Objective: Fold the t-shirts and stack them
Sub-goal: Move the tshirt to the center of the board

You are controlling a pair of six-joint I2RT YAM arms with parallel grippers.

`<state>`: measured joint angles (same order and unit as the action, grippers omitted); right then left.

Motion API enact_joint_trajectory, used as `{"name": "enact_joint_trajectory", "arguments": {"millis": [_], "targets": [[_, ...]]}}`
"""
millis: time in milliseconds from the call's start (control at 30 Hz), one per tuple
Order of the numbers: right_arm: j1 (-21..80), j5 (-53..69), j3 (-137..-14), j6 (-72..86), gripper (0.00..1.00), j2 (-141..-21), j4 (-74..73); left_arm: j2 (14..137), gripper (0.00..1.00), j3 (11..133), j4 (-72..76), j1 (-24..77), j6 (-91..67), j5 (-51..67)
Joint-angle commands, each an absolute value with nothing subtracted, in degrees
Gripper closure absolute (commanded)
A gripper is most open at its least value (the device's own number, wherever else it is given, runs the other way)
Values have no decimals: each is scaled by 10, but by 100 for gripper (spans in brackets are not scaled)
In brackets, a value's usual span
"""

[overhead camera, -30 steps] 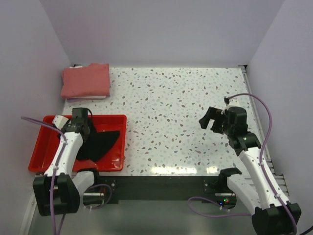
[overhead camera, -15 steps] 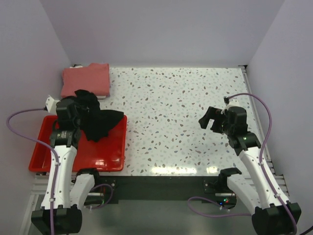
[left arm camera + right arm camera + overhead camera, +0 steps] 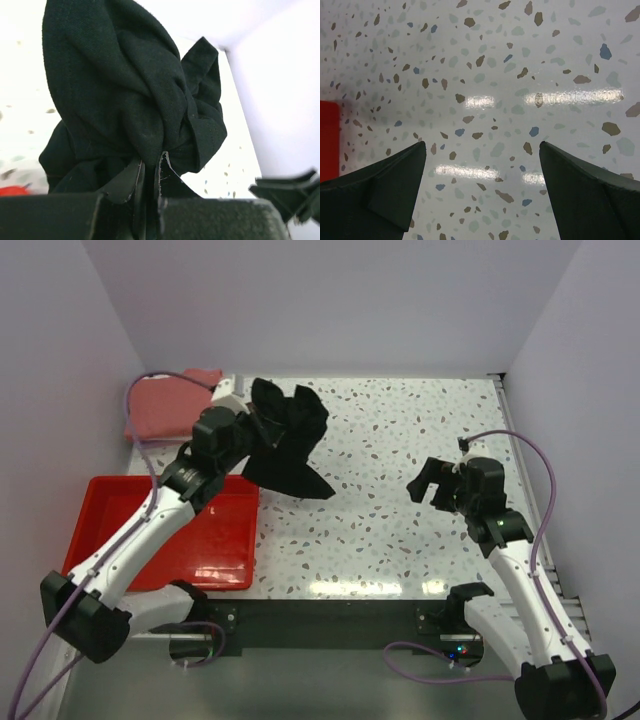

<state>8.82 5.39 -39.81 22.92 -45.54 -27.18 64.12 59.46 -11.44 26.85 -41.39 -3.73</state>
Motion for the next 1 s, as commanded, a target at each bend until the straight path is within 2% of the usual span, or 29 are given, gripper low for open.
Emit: {"name": "enact_joint_trajectory", "arguments": {"millis": [0, 300, 433, 500, 600, 633, 667, 700, 800, 833, 967], "targets": [[86, 33, -395, 229, 1, -439, -253, 702, 100, 656, -35, 332, -326, -4], [85, 23, -388, 231, 1, -429, -248, 944, 100, 758, -50, 431, -253, 83], [85, 4, -393, 229, 1, -427, -262, 1049, 100, 831, -115, 439, -224, 85], [85, 2, -389, 231, 1, -423, -258, 1096, 100, 856, -123, 450, -202, 44], [86, 4, -389, 229, 1, -421, -258, 1141, 91, 884, -139, 456, -193, 17], [86, 2, -389, 229, 1, -422, -258, 1148, 87, 893, -157, 457, -192, 16], [85, 2, -388, 229, 1, -424, -256, 1150, 74, 898, -158, 460, -189, 5], [86, 2, -386, 230, 1, -428, -254, 1150, 67, 898, -157, 461, -187, 2], [86, 16, -388, 231, 1, -442, -250, 1130, 28, 897, -166, 466, -182, -25], [86, 19, -388, 230, 1, -446, -250, 1122, 0, 887, -167, 471, -181, -26], [85, 5, -390, 231, 1, -448, -258, 1047, 0, 847, -164, 501, -172, -63]]}}
